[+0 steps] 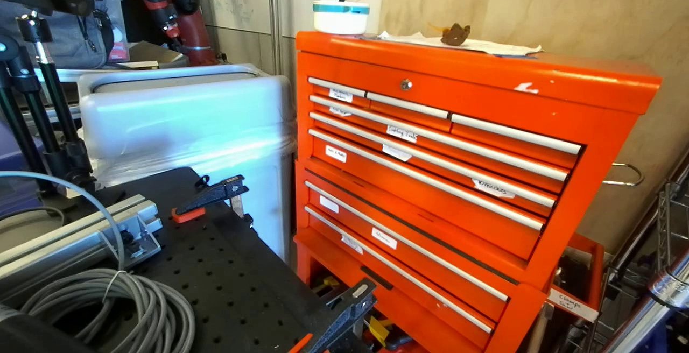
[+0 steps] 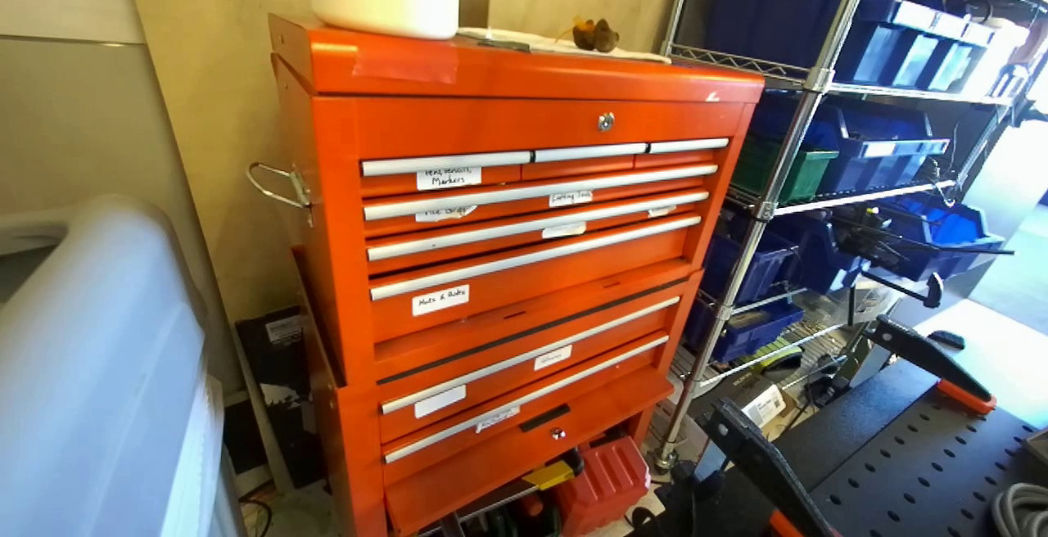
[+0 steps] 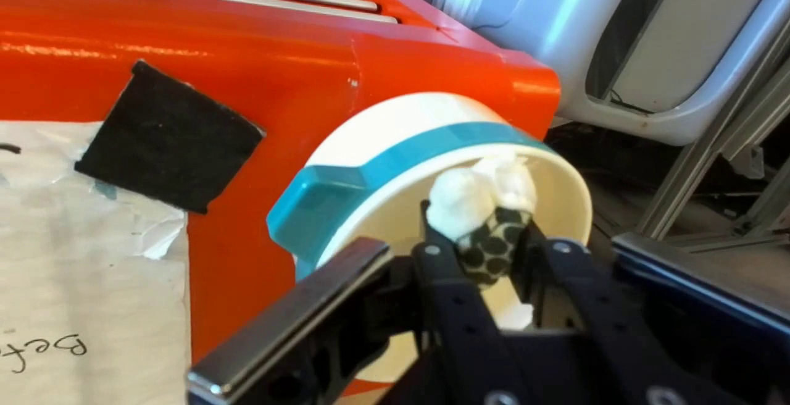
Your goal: Put the light brown doll in the bowl
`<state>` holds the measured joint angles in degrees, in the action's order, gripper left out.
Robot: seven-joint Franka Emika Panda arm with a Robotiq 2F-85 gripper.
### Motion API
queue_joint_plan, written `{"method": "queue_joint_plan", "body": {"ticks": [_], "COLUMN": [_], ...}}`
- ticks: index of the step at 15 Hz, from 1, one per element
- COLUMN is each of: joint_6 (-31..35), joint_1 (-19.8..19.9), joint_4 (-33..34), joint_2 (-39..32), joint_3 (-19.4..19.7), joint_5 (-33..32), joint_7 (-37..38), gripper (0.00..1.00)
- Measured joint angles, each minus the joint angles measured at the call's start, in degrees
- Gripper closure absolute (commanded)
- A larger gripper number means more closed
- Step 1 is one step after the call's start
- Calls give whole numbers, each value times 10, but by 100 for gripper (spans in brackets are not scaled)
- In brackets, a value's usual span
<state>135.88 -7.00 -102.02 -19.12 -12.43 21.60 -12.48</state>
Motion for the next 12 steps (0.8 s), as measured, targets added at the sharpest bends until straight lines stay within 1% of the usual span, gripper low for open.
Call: {"method": "queue_joint_plan", "body": {"ticks": [1, 3, 4, 6, 7, 12], "joint_6": [8, 24, 30, 36, 36, 33], "joint_1": [-1, -3, -3, -4, -4, -4], "joint_4": [0, 0, 0, 3, 6, 26], "joint_2": [-5, -14, -17, -19, -19, -2], "joint_3": [0, 0, 0, 0, 0, -2], "joint_5": [-8, -28, -36, -47, -49, -52], "joint_7": [0, 0, 0, 0, 0, -2], "gripper": [34, 22, 13, 1, 0, 0]}}
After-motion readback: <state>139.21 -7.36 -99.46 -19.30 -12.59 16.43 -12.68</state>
